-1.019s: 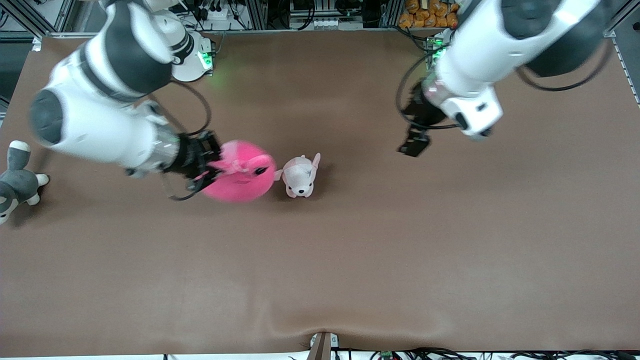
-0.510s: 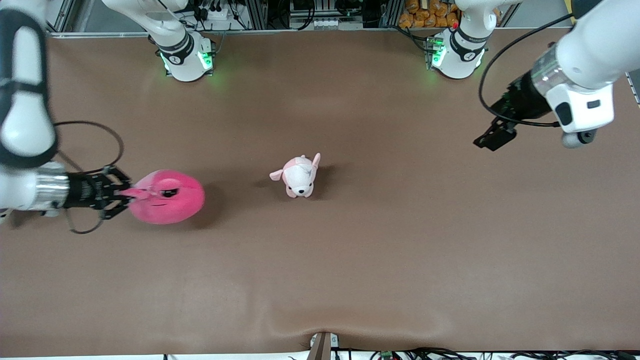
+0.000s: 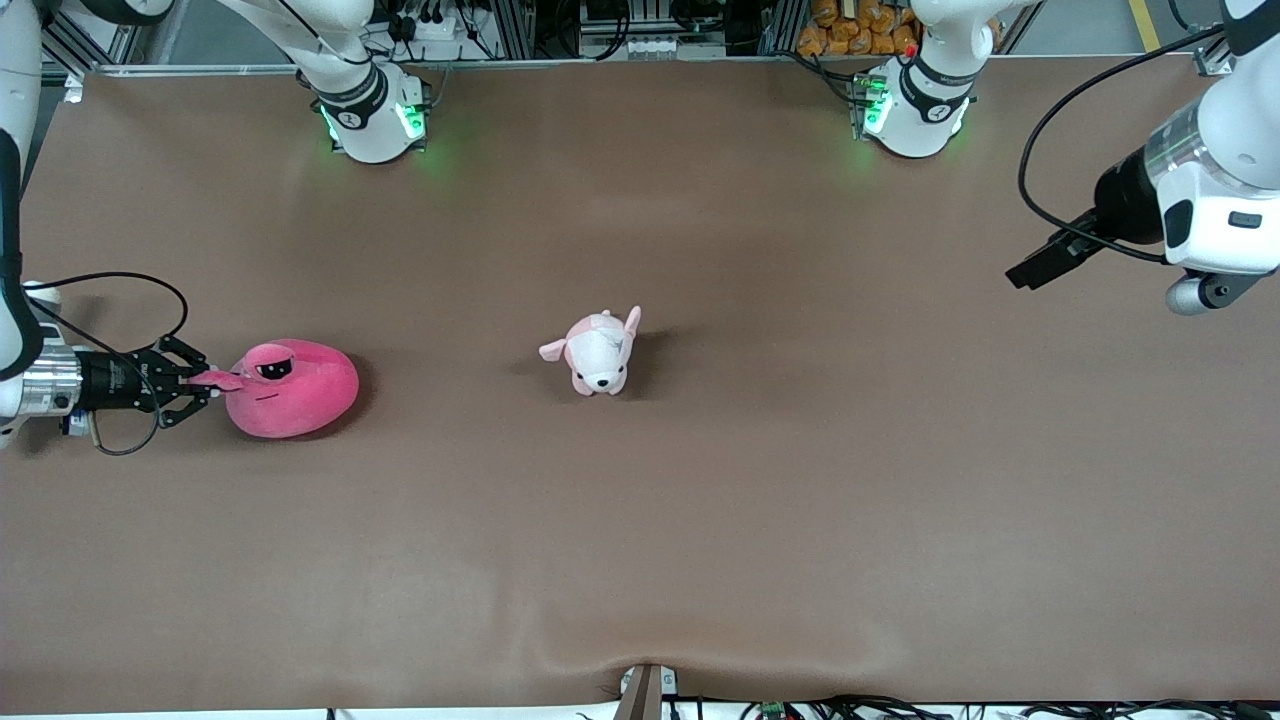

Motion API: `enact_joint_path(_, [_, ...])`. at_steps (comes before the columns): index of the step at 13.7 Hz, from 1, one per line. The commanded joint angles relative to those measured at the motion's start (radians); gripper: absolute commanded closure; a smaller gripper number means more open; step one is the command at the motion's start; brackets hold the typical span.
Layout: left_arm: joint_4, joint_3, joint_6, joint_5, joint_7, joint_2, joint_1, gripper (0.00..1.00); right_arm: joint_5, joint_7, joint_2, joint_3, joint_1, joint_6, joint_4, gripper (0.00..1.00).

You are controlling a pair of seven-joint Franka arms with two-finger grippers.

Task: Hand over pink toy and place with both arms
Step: 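Carry the plush with the right gripper while the left gripper withdraws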

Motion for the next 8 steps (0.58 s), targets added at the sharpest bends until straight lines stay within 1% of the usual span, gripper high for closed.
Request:
enact_joint_path(1, [-0.009,-0.008,-0.014,0.039,0.158,-0.023,0.022,0.0,0.002,-0.034,-0.002,0.021,-0.032,-0.005,0.006,0.67])
enact_joint_path(2, [-0.008,-0.008,-0.011,0.054,0.183,-0.021,0.022,0.0,-0.017,-0.033,-0.002,0.021,-0.026,0.001,0.007,0.01])
enact_joint_path(3, [-0.008,-0.01,-0.008,0.073,0.196,-0.02,0.022,0.0,-0.04,-0.046,-0.004,0.022,-0.036,-0.013,0.047,0.0])
enact_joint_path(4, [-0.008,-0.01,-0.005,0.076,0.197,-0.017,0.022,0.0,-0.041,-0.048,-0.007,0.027,-0.038,-0.06,0.083,0.0])
enact_joint_path(5, [-0.008,-0.01,-0.004,0.074,0.197,-0.015,0.022,0.0,-0.041,-0.046,-0.007,0.031,-0.036,-0.144,0.129,0.0])
enact_joint_path(6, [-0.008,-0.008,0.001,0.074,0.202,-0.014,0.029,0.0,-0.047,-0.059,-0.005,0.033,-0.02,-0.187,0.177,0.0])
enact_joint_path(7, [-0.008,-0.01,0.001,0.074,0.22,-0.015,0.045,0.0,-0.069,-0.053,-0.005,0.033,0.006,-0.18,0.206,0.0])
enact_joint_path(8, [-0.008,-0.01,0.001,0.074,0.246,-0.017,0.051,0.0,-0.067,-0.043,-0.002,0.032,0.022,-0.141,0.249,0.0])
